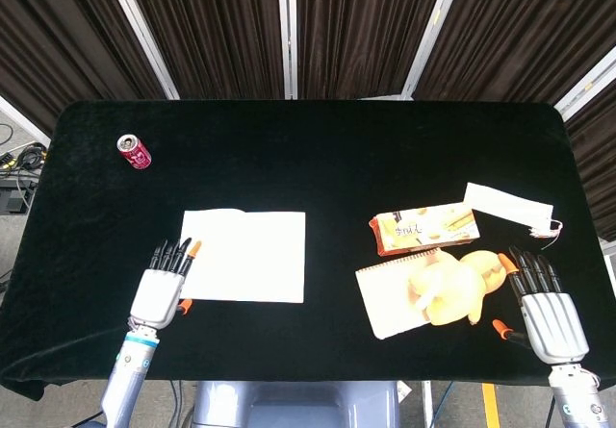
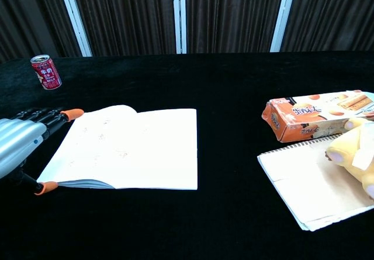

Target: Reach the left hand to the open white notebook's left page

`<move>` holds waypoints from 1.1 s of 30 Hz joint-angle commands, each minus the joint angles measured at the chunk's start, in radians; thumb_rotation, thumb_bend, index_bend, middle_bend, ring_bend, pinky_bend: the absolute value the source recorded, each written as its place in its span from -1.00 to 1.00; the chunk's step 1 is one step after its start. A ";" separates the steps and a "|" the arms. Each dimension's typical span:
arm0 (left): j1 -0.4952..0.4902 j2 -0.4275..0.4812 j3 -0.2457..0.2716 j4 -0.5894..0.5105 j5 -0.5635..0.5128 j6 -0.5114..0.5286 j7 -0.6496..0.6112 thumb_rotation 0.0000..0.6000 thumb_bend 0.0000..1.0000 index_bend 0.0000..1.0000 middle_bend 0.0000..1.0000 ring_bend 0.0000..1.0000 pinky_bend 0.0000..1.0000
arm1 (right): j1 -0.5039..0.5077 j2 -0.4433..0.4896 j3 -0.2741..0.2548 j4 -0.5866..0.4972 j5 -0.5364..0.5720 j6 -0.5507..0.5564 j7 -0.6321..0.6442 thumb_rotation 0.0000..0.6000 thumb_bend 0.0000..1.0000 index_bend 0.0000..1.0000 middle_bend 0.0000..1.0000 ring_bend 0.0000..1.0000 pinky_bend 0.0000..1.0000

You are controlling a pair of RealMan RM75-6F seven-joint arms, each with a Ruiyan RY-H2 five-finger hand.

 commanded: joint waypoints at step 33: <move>-0.047 -0.064 0.007 0.078 -0.063 -0.022 0.080 1.00 -0.58 -1.00 -1.00 -1.00 -1.00 | -0.003 0.003 -0.004 -0.008 -0.009 0.005 0.008 1.00 -0.97 -1.00 -1.00 -1.00 -1.00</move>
